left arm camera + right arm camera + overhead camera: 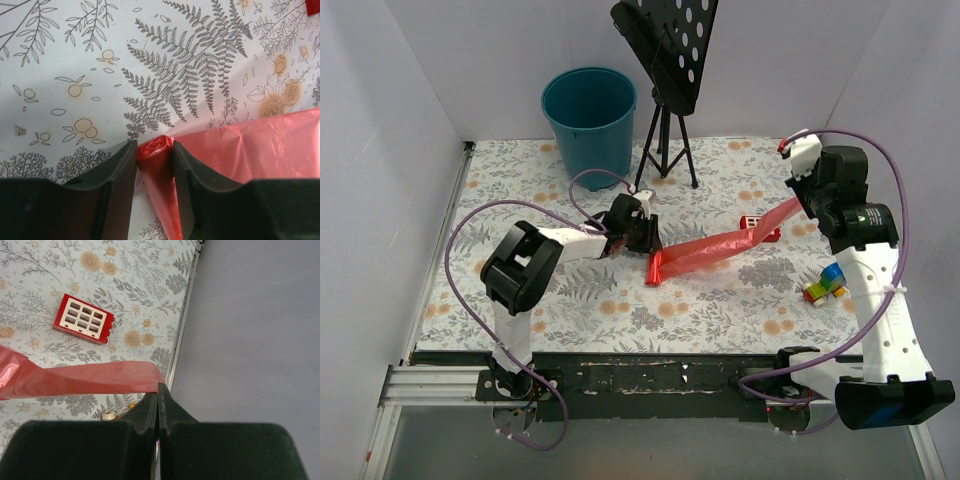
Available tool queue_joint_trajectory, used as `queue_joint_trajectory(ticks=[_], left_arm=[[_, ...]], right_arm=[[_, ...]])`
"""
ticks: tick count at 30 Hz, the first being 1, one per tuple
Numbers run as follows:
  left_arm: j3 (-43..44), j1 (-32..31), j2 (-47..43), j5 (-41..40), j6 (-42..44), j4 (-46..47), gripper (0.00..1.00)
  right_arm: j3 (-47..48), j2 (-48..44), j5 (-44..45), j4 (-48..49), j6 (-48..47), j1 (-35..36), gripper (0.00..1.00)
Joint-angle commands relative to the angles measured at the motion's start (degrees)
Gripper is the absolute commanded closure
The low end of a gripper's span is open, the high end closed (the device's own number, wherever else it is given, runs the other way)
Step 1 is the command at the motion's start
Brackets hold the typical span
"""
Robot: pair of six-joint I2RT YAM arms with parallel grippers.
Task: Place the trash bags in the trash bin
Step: Unfold the trash bag at the center of the board, then tear the trash bag at the center of the board.
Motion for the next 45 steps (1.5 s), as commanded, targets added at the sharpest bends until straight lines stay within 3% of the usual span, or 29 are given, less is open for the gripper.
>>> queue_joint_trajectory(ticks=[1, 5, 9, 10, 12, 17, 21, 25, 29, 33, 45], left_arm=[[-4.05, -1.92, 9.28, -2.96, 1.26, -15.73, 0.71], [-4.49, -1.92, 7.27, -3.75, 2.13, -14.94, 0.97], [-4.49, -0.34, -0.62, 1.59, 5.46, -14.41, 1.0], [-4.23, 0.71, -2.82, 4.04, 6.43, -14.67, 1.0], [-3.52, 2.99, -7.74, 9.57, 8.36, -15.29, 1.0], [-2.03, 5.9, -20.58, 20.58, 19.86, -18.09, 1.0], [-2.29, 5.9, -27.7, 22.96, 24.02, -19.06, 1.0], [0.87, 5.9, -31.84, 24.64, 25.25, -21.7, 1.0], [7.1, 5.9, -33.78, 23.59, 27.27, -26.35, 1.0], [10.36, 5.9, -36.32, 20.24, 28.5, -26.54, 1.0], [11.86, 5.9, -41.16, 20.68, 27.45, -26.01, 1.0]], right_arm=[[-1.48, -1.69, -0.55, 3.95, 0.86, -0.41, 0.99], [-4.02, -2.57, -0.55, 5.0, 0.16, -0.5, 0.99], [-10.34, -3.71, -3.61, 4.92, -2.56, -1.73, 0.99], [-12.01, -3.54, -7.36, 3.79, -4.13, -2.08, 0.88], [-12.99, -2.14, -17.02, -1.21, -6.95, -2.17, 0.51], [-11.68, -1.43, -38.03, -1.95, -9.94, -1.91, 0.23], [-8.0, 1.54, -50.54, 1.92, -10.48, 3.78, 0.22], [-5.44, 5.77, -55.73, 11.12, -3.3, 13.63, 0.23], [-5.35, 9.37, -59.25, 25.02, 5.68, 17.51, 0.22], [-2.54, 14.03, -63.99, 28.73, 8.85, 20.23, 0.22], [-2.28, 21.41, -62.16, 38.84, 16.05, 27.18, 0.22]])
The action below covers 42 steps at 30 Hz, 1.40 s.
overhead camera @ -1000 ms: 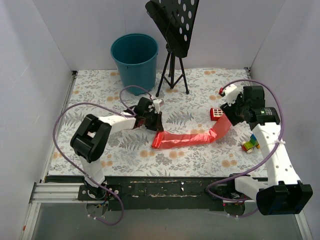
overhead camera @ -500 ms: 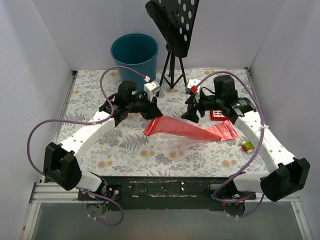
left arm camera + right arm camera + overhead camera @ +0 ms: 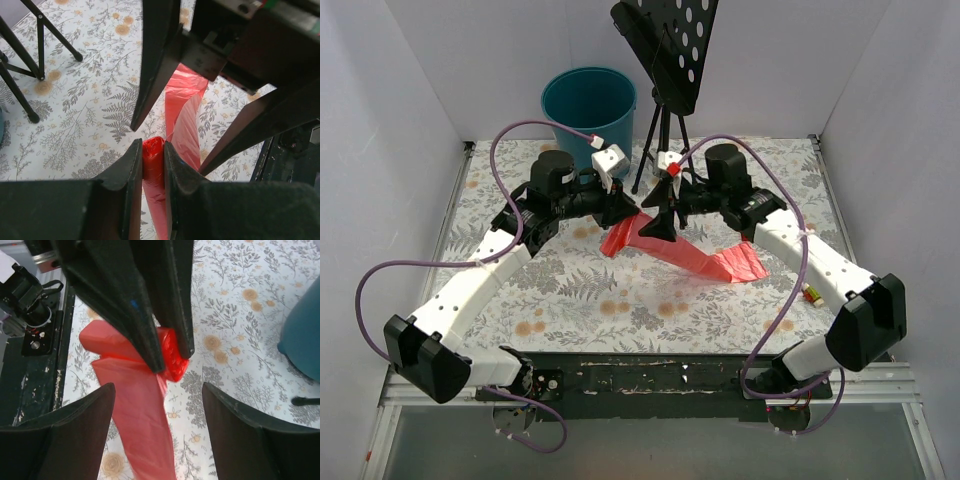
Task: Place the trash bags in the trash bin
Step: Tear the trash bag at the center of the board.
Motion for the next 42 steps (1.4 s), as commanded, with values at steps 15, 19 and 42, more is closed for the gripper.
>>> queue_joint_trajectory(ticks=[15, 19, 42], left_arm=[[-2.41, 0.16, -6.78, -6.04, 2.88, 0.02, 1.0], [-3.03, 0.33, -6.52, -6.04, 2.43, 0.81, 1.0], [-1.62, 0.77, -7.57, -1.21, 3.05, 0.9, 1.0]], right_arm=[[-0.47, -0.41, -2.26, -2.51, -2.28, -2.38, 0.99], [-1.88, -1.73, -2.08, -2.95, -2.81, -2.73, 0.99], [6.73, 7.58, -6.04, 6.46, 6.95, 0.6, 0.33]])
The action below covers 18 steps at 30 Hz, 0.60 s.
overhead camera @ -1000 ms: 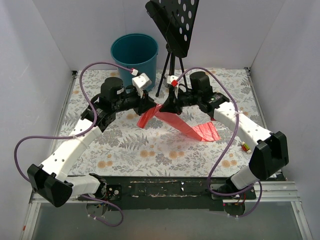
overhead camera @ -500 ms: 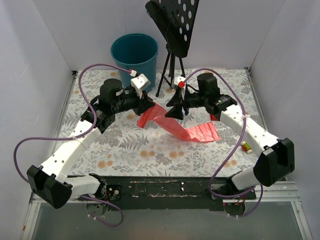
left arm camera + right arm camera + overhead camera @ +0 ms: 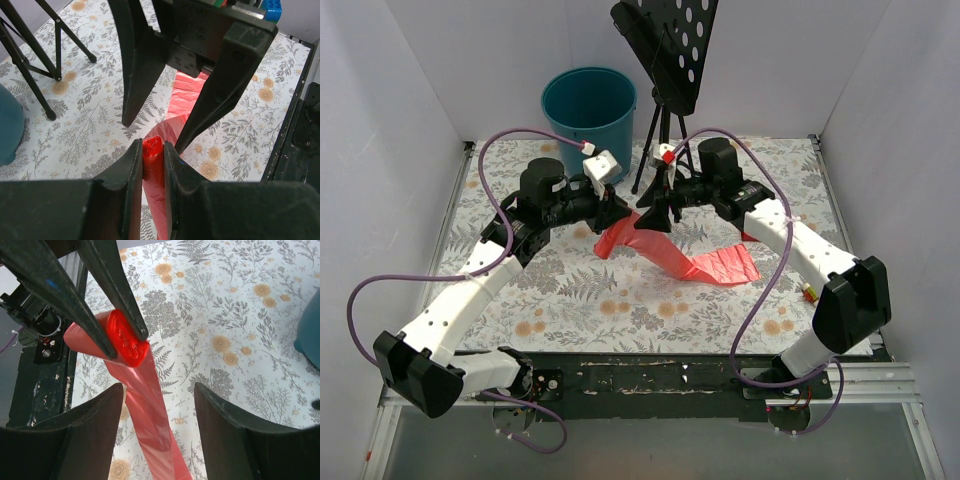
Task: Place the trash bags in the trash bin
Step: Tear the trash bag at the center of the board.
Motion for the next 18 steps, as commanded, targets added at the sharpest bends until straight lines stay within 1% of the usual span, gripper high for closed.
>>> queue_joint_trajectory(ticks=[1, 3, 4, 5, 6, 7, 8, 9, 11, 13, 18], left_arm=[[1.29, 0.33, -2.74, 0.85, 0.88, 0.79, 1.0], [1.28, 0.33, -2.92, 0.58, 0.97, 0.97, 1.0], [1.37, 0.33, -3.01, 0.41, 1.06, 0.97, 1.0], [1.28, 0.33, -3.1, 0.32, 1.15, 0.97, 1.0], [1.28, 0.33, -3.1, -0.03, 1.15, 0.88, 1.0], [1.11, 0.33, -3.1, -0.38, 1.24, 0.71, 1.0], [0.93, 0.33, -3.1, -1.08, 1.24, 0.62, 1.0], [0.67, 0.33, -3.01, -2.48, 1.32, 0.62, 1.0], [0.14, 0.25, -3.1, -5.29, 1.06, 1.05, 1.0], [-0.56, 0.33, -3.18, -9.77, -0.25, 2.46, 1.0], [-1.62, 0.68, -1.87, -19.62, -3.59, 4.48, 1.0]], right_arm=[[4.17, 1.9, -2.8, 3.88, 2.11, 1.61, 0.33], [4.44, 2.78, -3.07, 4.23, 2.47, 2.23, 0.33], [4.44, 3.05, -3.24, 4.4, 2.64, 2.4, 0.35], [4.35, 3.4, -3.68, 5.01, 3.17, 2.49, 0.41], [4.52, 3.66, -3.86, 5.63, 3.78, 2.49, 0.49], [4.61, 3.67, -3.77, 5.98, 4.22, 2.49, 0.61], [4.61, 3.67, -3.77, 6.34, 4.23, 2.4, 0.79], [4.61, 3.32, -3.6, 6.43, 4.14, 2.4, 0.98], [4.35, 2.7, -3.68, 5.9, 3.18, 2.49, 0.99], [4.18, 2.0, -4.65, 4.67, 1.16, 2.49, 0.99], [1.98, -1.51, -0.79, 1.69, -5.51, 3.63, 0.99]])
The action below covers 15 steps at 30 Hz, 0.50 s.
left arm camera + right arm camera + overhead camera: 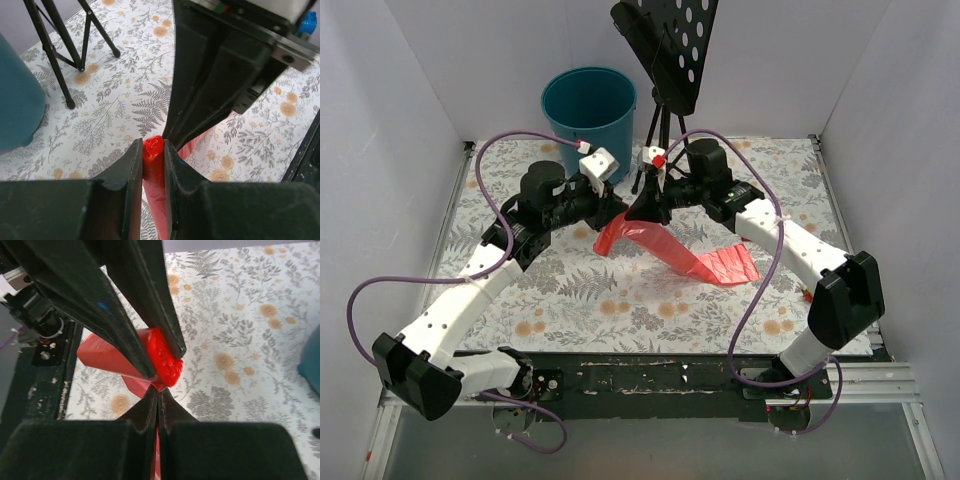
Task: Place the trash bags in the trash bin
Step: Tear the trash bag at the center of the board.
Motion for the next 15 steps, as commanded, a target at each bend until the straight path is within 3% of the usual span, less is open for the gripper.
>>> queue_joint_trajectory(ticks=[1, 7, 15], left_arm=[[-0.87, 1.06, -0.43, -13.22, -3.81, 3.91, 1.0], [1.76, 4.22, 4.84, -14.91, -11.99, 4.18, 1.0], [-1.74, 4.84, 5.29, -17.88, -8.15, 6.2, 1.0]], right_arm=[[-0.17, -5.34, 1.64, -2.93, -7.95, 1.51, 0.99], [-0.43, -6.75, 5.16, -13.03, -23.85, 7.39, 0.99], [-2.89, -11.58, 7.27, -12.69, -24.4, 7.93, 0.99]])
